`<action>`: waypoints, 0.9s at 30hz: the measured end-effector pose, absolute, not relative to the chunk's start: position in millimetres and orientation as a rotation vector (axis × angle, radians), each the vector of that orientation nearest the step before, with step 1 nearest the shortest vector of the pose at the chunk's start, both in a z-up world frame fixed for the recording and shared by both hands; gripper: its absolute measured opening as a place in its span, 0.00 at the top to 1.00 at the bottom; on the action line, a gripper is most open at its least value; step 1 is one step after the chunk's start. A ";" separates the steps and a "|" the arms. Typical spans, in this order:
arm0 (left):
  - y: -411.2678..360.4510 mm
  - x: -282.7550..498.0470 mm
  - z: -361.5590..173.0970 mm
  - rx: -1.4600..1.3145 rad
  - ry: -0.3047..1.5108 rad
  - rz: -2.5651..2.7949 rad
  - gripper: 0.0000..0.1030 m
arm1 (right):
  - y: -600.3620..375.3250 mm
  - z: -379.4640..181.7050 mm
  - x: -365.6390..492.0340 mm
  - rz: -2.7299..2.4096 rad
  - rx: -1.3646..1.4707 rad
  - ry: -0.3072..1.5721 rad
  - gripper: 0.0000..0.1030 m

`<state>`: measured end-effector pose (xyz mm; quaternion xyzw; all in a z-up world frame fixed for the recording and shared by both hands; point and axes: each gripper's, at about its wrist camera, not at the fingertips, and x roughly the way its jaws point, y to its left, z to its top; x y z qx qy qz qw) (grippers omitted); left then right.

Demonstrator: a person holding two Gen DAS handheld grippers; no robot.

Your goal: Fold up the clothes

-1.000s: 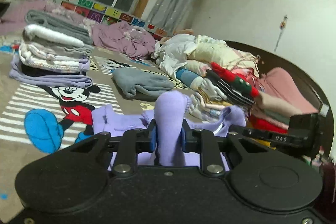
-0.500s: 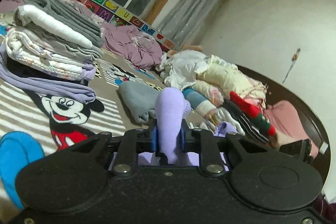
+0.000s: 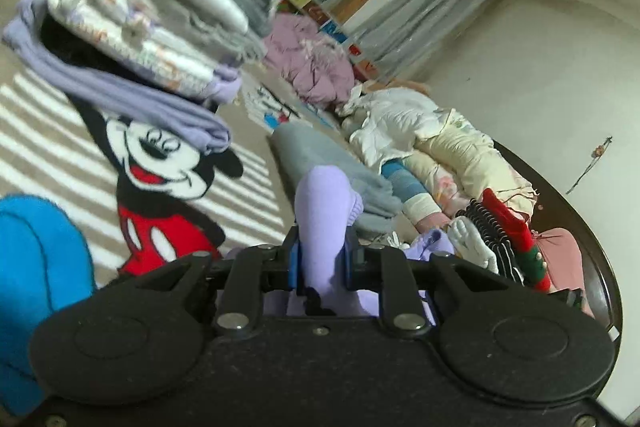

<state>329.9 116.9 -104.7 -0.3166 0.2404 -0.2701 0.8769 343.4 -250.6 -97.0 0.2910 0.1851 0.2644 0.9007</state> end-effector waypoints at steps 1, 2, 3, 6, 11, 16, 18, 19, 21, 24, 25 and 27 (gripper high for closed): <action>116.8 333.1 -107.5 -0.672 0.518 -0.561 0.82 | -251.9 -100.2 346.1 0.544 0.622 0.395 0.86; 116.9 337.4 -111.8 -0.691 0.540 -0.558 0.82 | -254.2 -104.1 348.5 0.538 0.647 0.414 0.86; 116.9 341.7 -116.1 -0.709 0.562 -0.555 0.82 | -257.1 -108.5 350.6 0.530 0.676 0.438 0.86; 120.9 351.6 -128.9 -0.791 0.621 -0.549 0.82 | -265.8 -123.3 359.0 0.518 0.774 0.508 0.86; 128.2 355.0 -139.1 -0.860 0.675 -0.521 0.65 | -274.3 -144.8 368.8 0.517 0.915 0.582 0.85; 134.6 341.8 -124.0 -0.814 0.623 -0.488 0.59 | -280.0 -159.7 374.6 0.518 1.025 0.630 0.64; 135.7 333.1 -109.0 -0.742 0.572 -0.477 0.59 | -277.9 -143.2 368.9 0.499 0.936 0.602 0.64; 136.0 328.8 -101.2 -0.701 0.547 -0.468 0.59 | -276.7 -133.8 365.7 0.487 0.883 0.585 0.64; 134.1 327.2 -91.4 -0.652 0.517 -0.482 0.58 | -271.4 -110.8 355.8 0.448 0.728 0.524 0.64; 129.1 338.0 -96.4 -0.633 0.533 -0.484 0.57 | -255.9 -88.5 353.3 0.442 0.506 0.452 0.64; 127.9 342.1 -102.3 -0.645 0.548 -0.486 0.57 | -255.4 -90.2 357.9 0.446 0.513 0.458 0.64; 127.0 350.5 -116.3 -0.698 0.589 -0.487 0.61 | -258.5 -99.3 368.9 0.458 0.567 0.478 0.63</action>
